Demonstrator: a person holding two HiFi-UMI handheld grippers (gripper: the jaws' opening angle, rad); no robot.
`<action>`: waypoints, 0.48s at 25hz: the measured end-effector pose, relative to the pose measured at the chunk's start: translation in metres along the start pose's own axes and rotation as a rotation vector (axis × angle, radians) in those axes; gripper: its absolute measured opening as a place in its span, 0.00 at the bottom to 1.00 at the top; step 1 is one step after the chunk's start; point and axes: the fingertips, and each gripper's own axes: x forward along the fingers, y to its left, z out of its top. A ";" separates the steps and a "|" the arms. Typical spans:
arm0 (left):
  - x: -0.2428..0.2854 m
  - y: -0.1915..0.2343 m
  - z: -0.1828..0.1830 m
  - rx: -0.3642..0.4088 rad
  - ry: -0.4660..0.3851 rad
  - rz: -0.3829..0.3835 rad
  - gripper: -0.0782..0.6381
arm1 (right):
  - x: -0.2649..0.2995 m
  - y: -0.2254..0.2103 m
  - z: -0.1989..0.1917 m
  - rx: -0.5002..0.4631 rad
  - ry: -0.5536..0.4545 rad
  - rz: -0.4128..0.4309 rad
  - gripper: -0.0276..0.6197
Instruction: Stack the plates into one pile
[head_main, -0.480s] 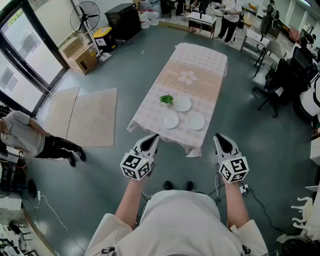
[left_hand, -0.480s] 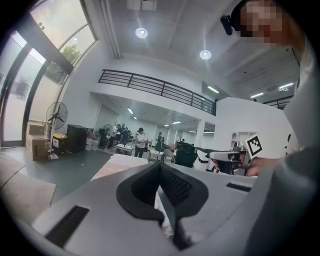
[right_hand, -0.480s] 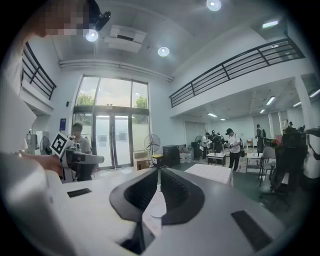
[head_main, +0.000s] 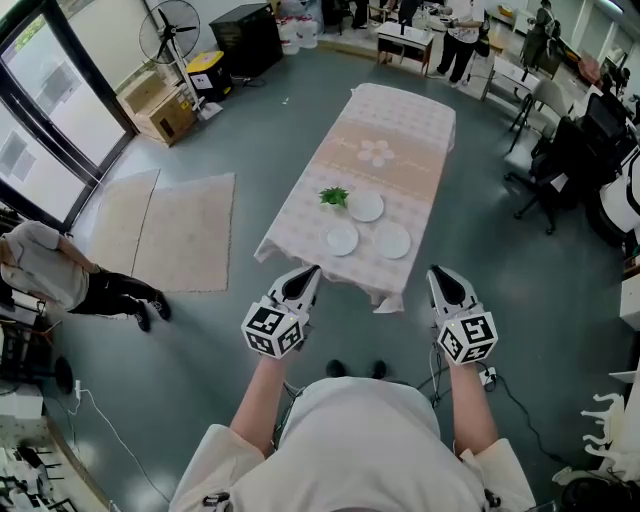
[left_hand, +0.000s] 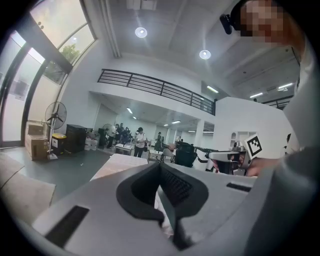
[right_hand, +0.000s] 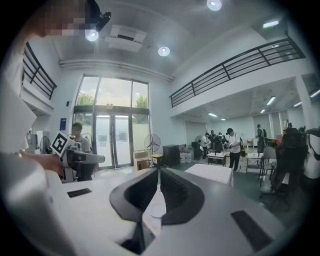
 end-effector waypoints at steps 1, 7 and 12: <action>0.000 0.000 0.000 0.000 0.001 0.000 0.12 | 0.000 0.000 0.000 0.002 0.001 0.000 0.10; -0.001 0.003 -0.003 0.003 0.014 0.003 0.12 | 0.002 0.004 -0.005 0.024 0.016 -0.006 0.11; 0.001 0.008 -0.007 0.014 0.029 0.009 0.12 | 0.003 0.007 -0.009 0.011 0.028 -0.011 0.11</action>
